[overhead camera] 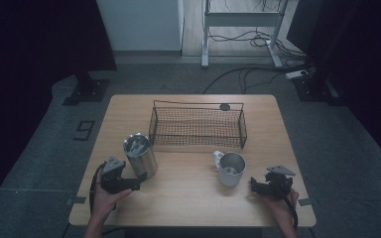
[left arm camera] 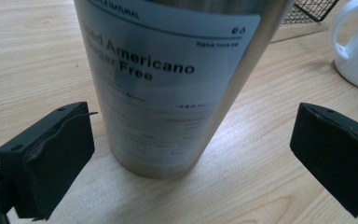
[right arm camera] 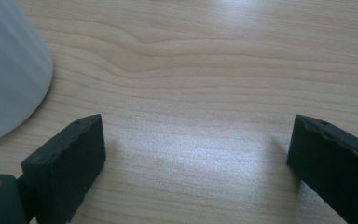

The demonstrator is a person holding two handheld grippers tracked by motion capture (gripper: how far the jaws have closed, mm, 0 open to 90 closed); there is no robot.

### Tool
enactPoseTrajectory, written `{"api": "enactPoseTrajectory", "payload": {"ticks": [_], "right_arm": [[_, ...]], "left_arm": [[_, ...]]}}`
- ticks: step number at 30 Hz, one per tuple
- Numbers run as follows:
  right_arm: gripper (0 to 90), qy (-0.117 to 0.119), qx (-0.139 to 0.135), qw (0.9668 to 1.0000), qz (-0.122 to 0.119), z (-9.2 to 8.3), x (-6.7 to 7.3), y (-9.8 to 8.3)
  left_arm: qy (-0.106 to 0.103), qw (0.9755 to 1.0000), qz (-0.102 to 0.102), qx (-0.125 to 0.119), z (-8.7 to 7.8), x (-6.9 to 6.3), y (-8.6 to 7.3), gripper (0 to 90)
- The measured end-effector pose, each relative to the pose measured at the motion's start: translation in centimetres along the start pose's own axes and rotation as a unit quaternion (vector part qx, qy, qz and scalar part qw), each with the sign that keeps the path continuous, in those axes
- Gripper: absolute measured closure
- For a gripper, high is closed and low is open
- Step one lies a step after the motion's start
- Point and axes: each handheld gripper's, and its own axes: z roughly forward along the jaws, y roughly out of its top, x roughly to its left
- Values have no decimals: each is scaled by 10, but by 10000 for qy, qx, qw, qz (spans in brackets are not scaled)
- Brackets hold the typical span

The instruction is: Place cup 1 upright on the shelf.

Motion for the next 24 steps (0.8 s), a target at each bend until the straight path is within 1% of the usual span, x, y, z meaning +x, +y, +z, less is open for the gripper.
{"api": "enactPoseTrajectory", "payload": {"ticks": [3, 5, 10, 14, 17, 19, 24], "right_arm": [[39, 0, 0, 10000, 1, 0, 0, 0], [39, -2, 1, 10000, 0, 0, 0, 0], [40, -3, -2, 10000, 1, 0, 0, 0], [41, -1, -3, 10000, 0, 0, 0, 0], [41, 0, -2, 10000, 0, 0, 0, 0], [41, 0, -3, 10000, 0, 0, 0, 0], [41, 0, -3, 10000, 0, 0, 0, 0]], "left_arm": [[3, 10000, 16, -11, 0, 1, 1, 0], [-26, 10000, -8, -82, 1, 2, 3, 0], [-7, 9999, -22, -148, 1, 5, 5, 0], [22, 9998, -20, -198, 2, 6, 9, 0], [100, 9998, 43, -181, 6, 6, 11, 4], [106, 9998, 59, -177, 8, 6, 12, 6], [141, 9996, 51, -250, 10, 6, 13, 6]]}}
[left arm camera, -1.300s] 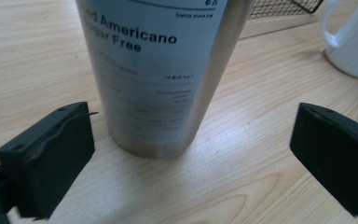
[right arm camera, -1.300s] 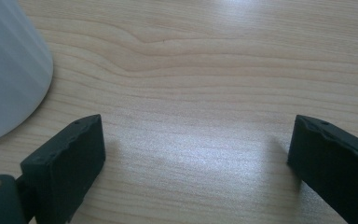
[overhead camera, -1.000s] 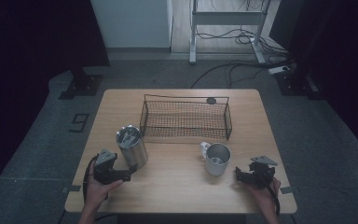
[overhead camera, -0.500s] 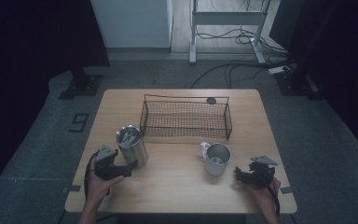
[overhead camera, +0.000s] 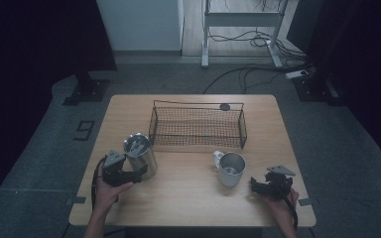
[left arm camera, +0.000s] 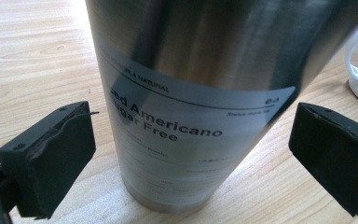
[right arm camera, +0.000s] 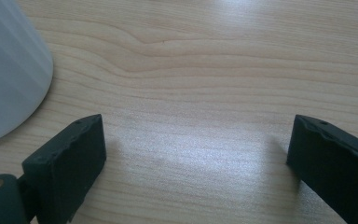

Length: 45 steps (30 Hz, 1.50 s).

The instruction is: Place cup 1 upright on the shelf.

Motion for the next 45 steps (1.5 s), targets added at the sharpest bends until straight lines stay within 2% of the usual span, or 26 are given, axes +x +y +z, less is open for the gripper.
{"api": "enactPoseTrajectory", "payload": {"ticks": [23, 31, 36, 45], "right_arm": [[45, -11, 5, 10000, 4, 0, 0, 0], [48, -16, 3, 10000, 6, 0, 0, 0], [50, -21, 0, 10000, 14, 0, 0, 0], [52, -25, -10, 10000, 28, 0, -1, 0]], "left_arm": [[26, 9999, -22, -98, 19, -1, 16, 3], [65, 9997, -54, -225, 28, -1, 19, 0], [70, 9993, -21, -376, 33, 2, 18, 2], [60, 9992, 156, -359, 33, 2, 19, 20]]}}
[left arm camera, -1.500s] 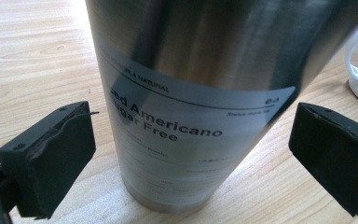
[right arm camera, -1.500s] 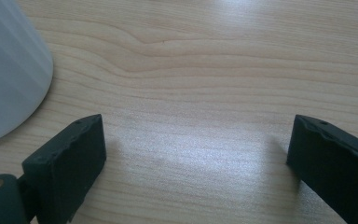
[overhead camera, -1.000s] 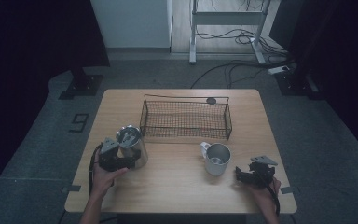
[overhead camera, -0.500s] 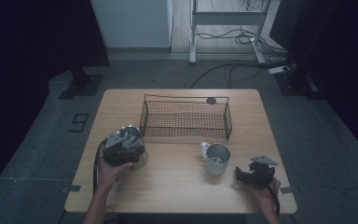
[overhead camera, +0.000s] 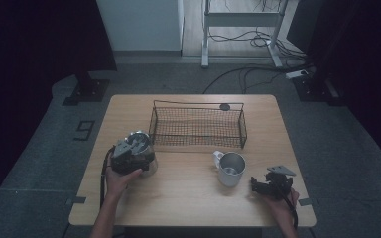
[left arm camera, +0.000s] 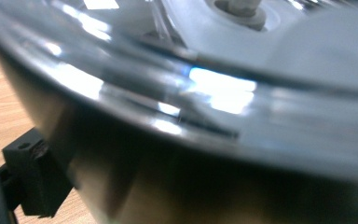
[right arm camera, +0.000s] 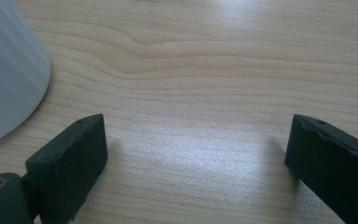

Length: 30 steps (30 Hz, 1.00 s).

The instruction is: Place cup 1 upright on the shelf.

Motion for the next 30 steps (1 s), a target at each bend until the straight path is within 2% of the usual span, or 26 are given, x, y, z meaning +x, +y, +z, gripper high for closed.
{"api": "enactPoseTrajectory", "payload": {"ticks": [5, 10, 24, 30], "right_arm": [[52, -3, -1, 10000, 2, 0, 0, 0], [52, -3, -2, 10000, 2, 0, 0, 0], [52, -3, -1, 10000, 2, 0, 0, 0], [52, -3, -1, 10000, 3, 0, 0, 0]], "left_arm": [[35, 9999, 116, 10, -2, -2, 1, 28], [-10, 10000, 44, -32, -4, -1, 2, 33], [-2, 9995, 86, -291, -22, -4, 10, 35], [28, 9995, 94, -295, -25, -5, 13, 35]]}}
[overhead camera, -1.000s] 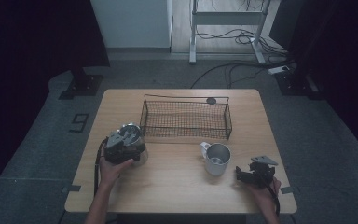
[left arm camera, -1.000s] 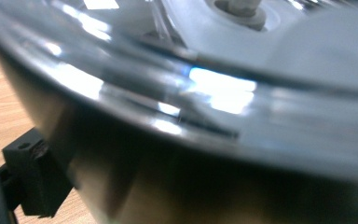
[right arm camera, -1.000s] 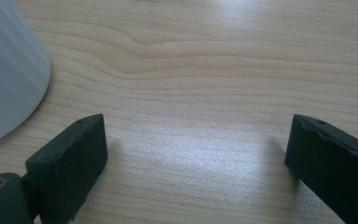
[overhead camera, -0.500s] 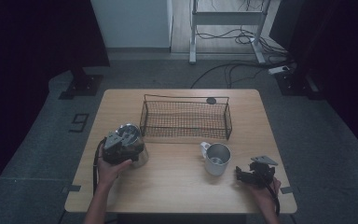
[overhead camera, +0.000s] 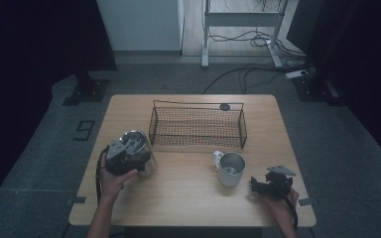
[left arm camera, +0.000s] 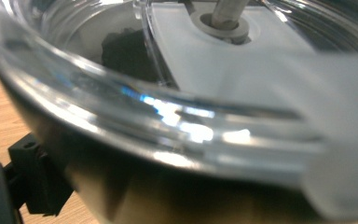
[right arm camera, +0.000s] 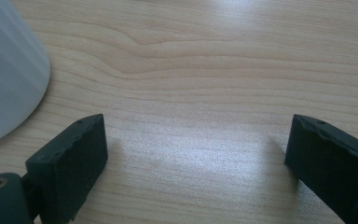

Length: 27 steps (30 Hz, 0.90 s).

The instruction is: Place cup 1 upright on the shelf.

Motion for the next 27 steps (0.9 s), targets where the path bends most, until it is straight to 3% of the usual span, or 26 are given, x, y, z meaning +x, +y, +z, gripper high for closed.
{"api": "enactPoseTrajectory", "payload": {"ticks": [10, 27], "right_arm": [[52, 0, 0, 10000, -1, 0, 0, 0], [60, 5, -2, 10000, -10, 0, 0, 0]], "left_arm": [[9, 9999, 8, -123, -4, -2, 2, 36], [-82, 9999, 87, -92, -2, -29, 9, 36]]}}
